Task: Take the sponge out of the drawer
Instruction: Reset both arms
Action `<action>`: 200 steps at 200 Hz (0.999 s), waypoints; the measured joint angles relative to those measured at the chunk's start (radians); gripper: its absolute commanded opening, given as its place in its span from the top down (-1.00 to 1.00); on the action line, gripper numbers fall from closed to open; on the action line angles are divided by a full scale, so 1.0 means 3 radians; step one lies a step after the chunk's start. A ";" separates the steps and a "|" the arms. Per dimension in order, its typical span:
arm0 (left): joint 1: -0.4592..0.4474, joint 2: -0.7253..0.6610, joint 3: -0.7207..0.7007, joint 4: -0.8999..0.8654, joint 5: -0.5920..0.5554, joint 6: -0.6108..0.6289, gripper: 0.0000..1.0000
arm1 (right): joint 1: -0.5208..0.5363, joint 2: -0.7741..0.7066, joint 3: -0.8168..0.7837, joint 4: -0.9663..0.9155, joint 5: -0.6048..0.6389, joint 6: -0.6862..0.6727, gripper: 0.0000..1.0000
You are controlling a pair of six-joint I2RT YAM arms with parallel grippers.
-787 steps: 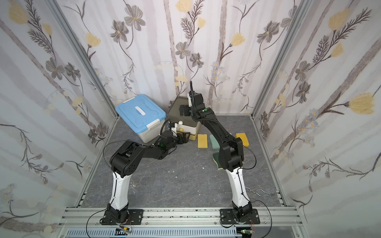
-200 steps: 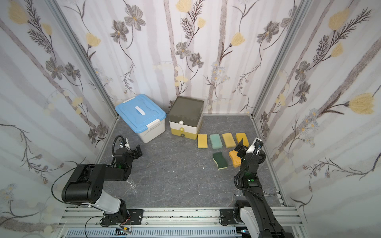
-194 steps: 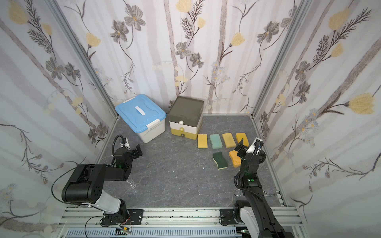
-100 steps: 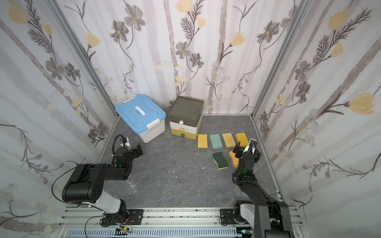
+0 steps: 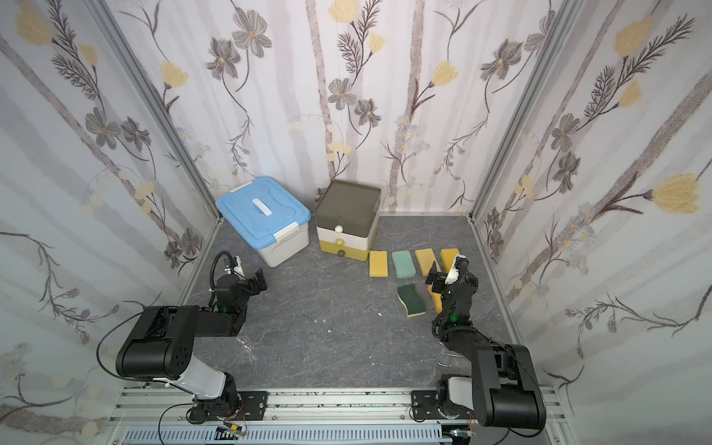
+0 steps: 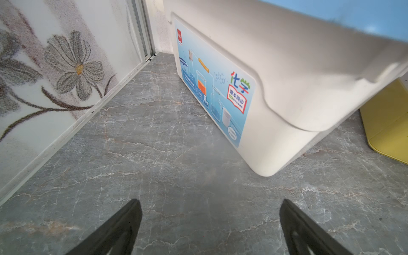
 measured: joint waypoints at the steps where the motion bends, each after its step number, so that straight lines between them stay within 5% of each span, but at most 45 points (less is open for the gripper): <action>1: 0.0000 0.0000 0.0000 0.0000 0.0000 0.0000 -1.00 | 0.0000 0.0003 -0.0004 0.0009 0.0000 -0.0001 -0.99; 78: -0.0001 0.0000 0.0000 0.0000 -0.0001 0.0006 -1.00 | 0.0104 0.0027 -0.0417 0.0726 -0.0230 -0.0161 -0.99; 200: -0.0004 0.0000 0.0001 0.0000 -0.0011 0.0008 -1.00 | -0.0085 0.0038 -0.0403 0.0872 -0.0857 -0.0234 -0.99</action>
